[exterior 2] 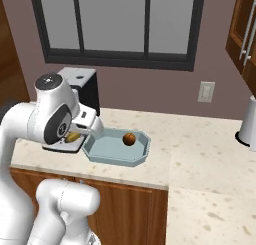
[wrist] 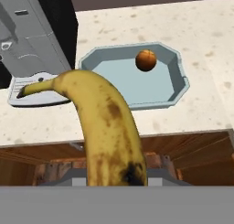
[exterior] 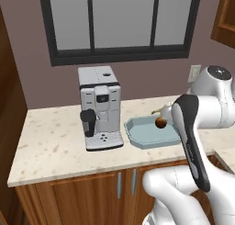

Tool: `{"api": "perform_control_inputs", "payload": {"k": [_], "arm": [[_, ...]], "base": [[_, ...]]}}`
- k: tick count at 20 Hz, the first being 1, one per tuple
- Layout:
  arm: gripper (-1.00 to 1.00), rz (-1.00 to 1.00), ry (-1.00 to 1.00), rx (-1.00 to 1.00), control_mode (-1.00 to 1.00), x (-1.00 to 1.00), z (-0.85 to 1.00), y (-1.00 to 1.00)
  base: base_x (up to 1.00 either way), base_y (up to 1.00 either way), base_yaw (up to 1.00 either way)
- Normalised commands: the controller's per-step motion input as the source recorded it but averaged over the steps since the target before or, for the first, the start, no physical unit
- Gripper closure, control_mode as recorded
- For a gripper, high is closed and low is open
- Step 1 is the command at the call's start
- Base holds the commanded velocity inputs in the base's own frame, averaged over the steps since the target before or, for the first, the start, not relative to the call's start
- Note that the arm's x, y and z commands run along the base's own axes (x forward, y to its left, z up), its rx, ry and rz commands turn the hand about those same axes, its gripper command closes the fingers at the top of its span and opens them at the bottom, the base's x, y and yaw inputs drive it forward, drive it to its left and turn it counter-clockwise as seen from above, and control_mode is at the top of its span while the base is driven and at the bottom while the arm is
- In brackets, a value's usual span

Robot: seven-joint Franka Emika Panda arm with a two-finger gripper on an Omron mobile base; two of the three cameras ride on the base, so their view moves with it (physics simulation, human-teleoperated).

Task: Pick the orange and banana from the fridge and place them inside the tupperware on the counter.

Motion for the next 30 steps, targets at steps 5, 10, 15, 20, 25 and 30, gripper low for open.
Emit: {"api": "perform_control_inputs", "payload": {"k": [5, 10, 15, 20, 25, 30], "arm": [[1.00, 0.00, 0.04, 0.00, -1.00, 0.45, -0.55, 0.00], [1.00, 0.00, 0.06, 0.00, -1.00, 0.45, -0.37, 0.00], [1.00, 0.06, 0.02, -0.02, -1.00, 0.26, -0.16, 0.00], [1.00, 0.12, 0.00, -0.05, -1.00, 0.07, -0.09, 0.00], [1.00, 0.08, 0.01, -0.03, -1.00, 0.28, -0.24, 0.00], [1.00, 0.02, 0.01, -0.01, -1.00, 0.53, -0.34, -0.01]], "base": [[0.00, 0.00, 0.00], [0.00, 0.00, 0.00], [0.00, 0.00, 0.00], [0.00, 0.00, 0.00], [0.00, 0.00, 0.00], [0.00, 0.00, 0.00]]}}
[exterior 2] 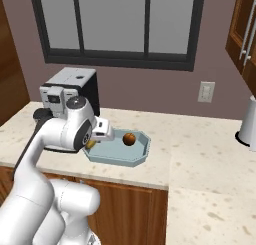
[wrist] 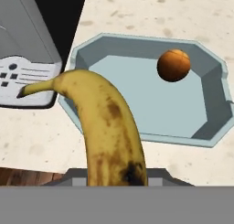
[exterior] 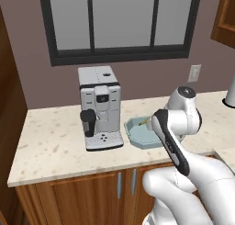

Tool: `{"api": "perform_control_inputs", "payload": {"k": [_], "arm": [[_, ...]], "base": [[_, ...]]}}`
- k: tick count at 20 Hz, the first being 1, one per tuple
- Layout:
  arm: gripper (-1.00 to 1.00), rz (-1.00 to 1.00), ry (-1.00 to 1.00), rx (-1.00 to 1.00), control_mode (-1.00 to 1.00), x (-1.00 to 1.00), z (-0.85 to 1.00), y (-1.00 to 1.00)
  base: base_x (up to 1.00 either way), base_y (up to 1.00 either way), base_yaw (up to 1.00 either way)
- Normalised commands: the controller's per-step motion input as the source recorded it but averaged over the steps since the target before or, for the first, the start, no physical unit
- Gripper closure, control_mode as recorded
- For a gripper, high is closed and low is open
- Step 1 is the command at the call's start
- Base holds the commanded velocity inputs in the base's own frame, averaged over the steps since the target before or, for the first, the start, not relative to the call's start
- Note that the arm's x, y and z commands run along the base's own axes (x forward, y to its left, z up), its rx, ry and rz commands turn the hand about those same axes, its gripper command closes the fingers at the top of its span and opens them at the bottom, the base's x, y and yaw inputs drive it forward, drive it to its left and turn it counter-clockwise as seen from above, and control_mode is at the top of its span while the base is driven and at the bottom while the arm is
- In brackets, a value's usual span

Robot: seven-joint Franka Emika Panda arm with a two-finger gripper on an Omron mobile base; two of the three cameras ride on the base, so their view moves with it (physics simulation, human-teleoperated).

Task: Pick the orange and banana from the fridge and place them inside the tupperware on the counter.

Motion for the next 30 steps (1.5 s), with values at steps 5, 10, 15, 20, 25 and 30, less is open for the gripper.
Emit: {"api": "perform_control_inputs", "payload": {"k": [5, 10, 15, 20, 25, 30], "arm": [[1.00, 0.05, 0.02, 0.00, -1.00, 0.51, -0.22, -0.06], [1.00, 0.05, 0.02, -0.01, -1.00, 0.42, -0.20, -0.10], [1.00, 0.05, 0.04, 0.00, -1.00, 0.35, -0.17, -0.08], [1.00, 0.04, 0.03, -0.01, -1.00, 0.35, -0.25, -0.05], [1.00, 0.03, 0.04, -0.02, -1.00, 0.40, -0.36, -0.07], [1.00, 0.03, 0.04, -0.01, -1.00, 0.38, -0.37, -0.11]], "base": [[0.00, 0.00, 0.00], [0.00, 0.00, 0.00], [0.00, 0.00, 0.00], [0.00, 0.00, 0.00], [0.00, 0.00, 0.00], [0.00, 0.00, 0.00]]}}
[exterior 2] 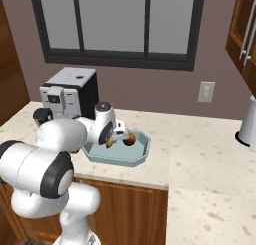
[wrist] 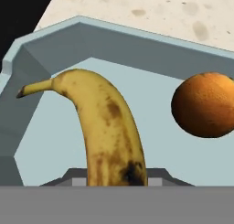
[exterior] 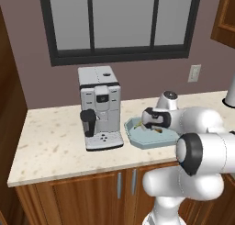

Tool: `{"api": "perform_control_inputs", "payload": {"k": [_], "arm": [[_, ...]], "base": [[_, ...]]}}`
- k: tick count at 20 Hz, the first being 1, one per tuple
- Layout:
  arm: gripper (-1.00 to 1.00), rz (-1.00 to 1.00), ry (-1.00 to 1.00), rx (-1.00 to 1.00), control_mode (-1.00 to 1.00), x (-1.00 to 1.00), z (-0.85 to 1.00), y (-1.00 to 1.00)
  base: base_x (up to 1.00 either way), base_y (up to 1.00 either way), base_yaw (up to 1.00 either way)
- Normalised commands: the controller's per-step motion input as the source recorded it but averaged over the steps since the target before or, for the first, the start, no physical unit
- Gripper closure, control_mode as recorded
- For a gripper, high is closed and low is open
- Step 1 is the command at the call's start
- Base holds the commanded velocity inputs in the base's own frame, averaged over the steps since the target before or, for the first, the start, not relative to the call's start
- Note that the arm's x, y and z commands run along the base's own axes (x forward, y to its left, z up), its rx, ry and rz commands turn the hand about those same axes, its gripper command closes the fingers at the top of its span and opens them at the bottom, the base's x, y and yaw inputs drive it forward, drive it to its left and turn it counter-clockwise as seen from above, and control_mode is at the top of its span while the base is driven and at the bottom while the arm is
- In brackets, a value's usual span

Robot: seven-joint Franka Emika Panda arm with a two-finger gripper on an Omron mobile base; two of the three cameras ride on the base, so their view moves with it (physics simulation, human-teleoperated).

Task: Pick the orange and banana from the fridge and place them inside the tupperware on the counter.

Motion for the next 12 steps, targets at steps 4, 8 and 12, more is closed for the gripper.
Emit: {"api": "perform_control_inputs", "payload": {"k": [4, 8, 12], "arm": [[1.00, 0.03, 0.04, -0.01, -1.00, 0.41, -0.33, -0.06], [1.00, 0.01, 0.04, -0.01, -1.00, 0.38, -0.31, 0.00], [-1.00, 0.00, 0.06, -0.02, -1.00, 0.33, -0.29, 0.00]], "base": [[0.00, 0.00, 0.00], [0.00, 0.00, 0.00], [0.00, 0.00, 0.00]]}}
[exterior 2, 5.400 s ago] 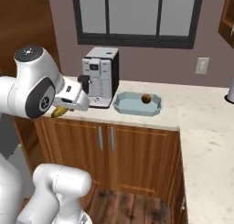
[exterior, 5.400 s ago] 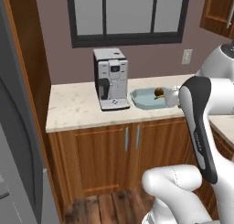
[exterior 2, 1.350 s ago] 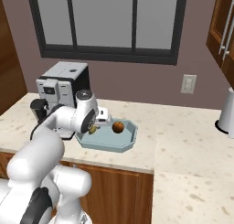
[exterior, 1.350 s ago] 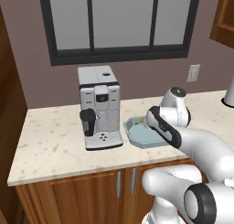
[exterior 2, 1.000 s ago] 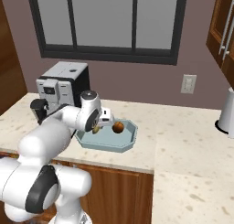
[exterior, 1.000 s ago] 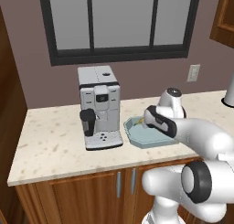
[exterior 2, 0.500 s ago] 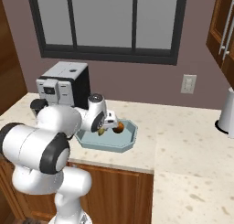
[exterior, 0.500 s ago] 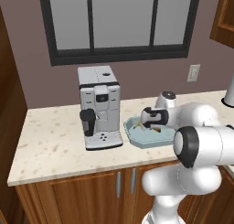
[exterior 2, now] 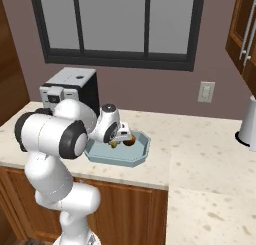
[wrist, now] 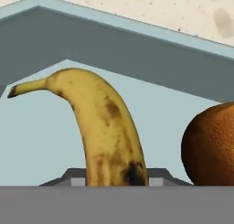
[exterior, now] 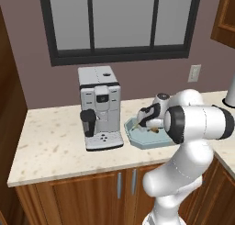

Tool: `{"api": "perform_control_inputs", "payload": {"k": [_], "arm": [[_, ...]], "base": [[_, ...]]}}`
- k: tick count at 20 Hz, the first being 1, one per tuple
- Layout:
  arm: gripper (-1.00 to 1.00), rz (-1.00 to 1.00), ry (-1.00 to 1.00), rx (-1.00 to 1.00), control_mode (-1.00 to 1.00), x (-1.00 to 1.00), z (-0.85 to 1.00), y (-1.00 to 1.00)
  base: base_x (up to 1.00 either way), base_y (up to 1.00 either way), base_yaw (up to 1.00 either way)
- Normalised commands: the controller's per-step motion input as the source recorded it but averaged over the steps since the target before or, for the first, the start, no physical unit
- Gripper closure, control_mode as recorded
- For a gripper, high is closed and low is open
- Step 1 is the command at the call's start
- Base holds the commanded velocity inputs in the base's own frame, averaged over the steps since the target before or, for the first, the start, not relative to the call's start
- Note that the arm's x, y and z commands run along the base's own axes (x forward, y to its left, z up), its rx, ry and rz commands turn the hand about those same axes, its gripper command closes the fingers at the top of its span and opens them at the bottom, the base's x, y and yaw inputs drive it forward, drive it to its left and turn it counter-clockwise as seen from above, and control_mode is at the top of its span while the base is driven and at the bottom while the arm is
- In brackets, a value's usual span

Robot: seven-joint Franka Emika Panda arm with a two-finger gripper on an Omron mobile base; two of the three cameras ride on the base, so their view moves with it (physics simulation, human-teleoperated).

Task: Pick the orange and banana from the fridge and place them inside the tupperware on the counter.

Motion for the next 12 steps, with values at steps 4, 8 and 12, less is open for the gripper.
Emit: {"api": "perform_control_inputs", "payload": {"k": [4, 8, 12], "arm": [[-1.00, 0.00, 0.03, 0.00, -1.00, 0.12, -0.14, 0.00], [-1.00, 0.00, 0.00, 0.00, -1.00, 0.00, 0.08, -0.01], [-1.00, 0.00, -0.05, 0.00, -1.00, -0.33, 0.59, 0.00]], "base": [[0.00, 0.00, 0.00], [0.00, 0.00, 0.00], [0.00, 0.00, 0.00]]}}
